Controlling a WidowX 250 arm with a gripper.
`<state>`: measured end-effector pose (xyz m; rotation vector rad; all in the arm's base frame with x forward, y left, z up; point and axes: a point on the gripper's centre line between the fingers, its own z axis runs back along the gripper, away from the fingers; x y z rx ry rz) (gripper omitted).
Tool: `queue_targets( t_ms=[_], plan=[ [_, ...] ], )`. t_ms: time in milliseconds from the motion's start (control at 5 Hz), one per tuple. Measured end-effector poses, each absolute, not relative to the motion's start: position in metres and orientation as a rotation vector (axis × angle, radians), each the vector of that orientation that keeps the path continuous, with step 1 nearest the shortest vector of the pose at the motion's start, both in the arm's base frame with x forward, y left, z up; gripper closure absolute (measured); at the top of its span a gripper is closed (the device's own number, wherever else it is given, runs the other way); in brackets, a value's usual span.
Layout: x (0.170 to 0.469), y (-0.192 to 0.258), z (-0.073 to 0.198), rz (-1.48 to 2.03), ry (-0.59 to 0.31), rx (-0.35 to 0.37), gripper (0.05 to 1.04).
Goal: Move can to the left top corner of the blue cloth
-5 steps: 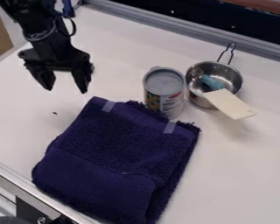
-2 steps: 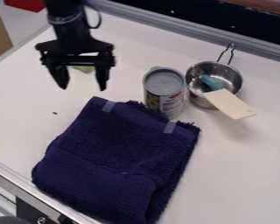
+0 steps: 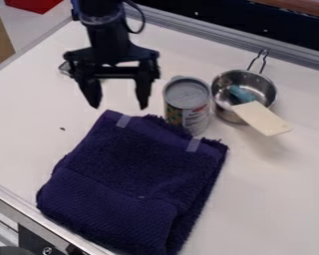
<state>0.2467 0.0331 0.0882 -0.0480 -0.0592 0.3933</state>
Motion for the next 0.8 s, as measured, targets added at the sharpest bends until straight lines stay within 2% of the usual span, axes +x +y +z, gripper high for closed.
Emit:
queue_targets(
  t_ms=[400, 800],
  plan=[
    [0.251, 0.015, 0.086, 0.398, -0.076, -0.063, 0.084],
    [0.258, 0.001, 0.072, 0.397, -0.09, -0.053, 0.084]
  ],
)
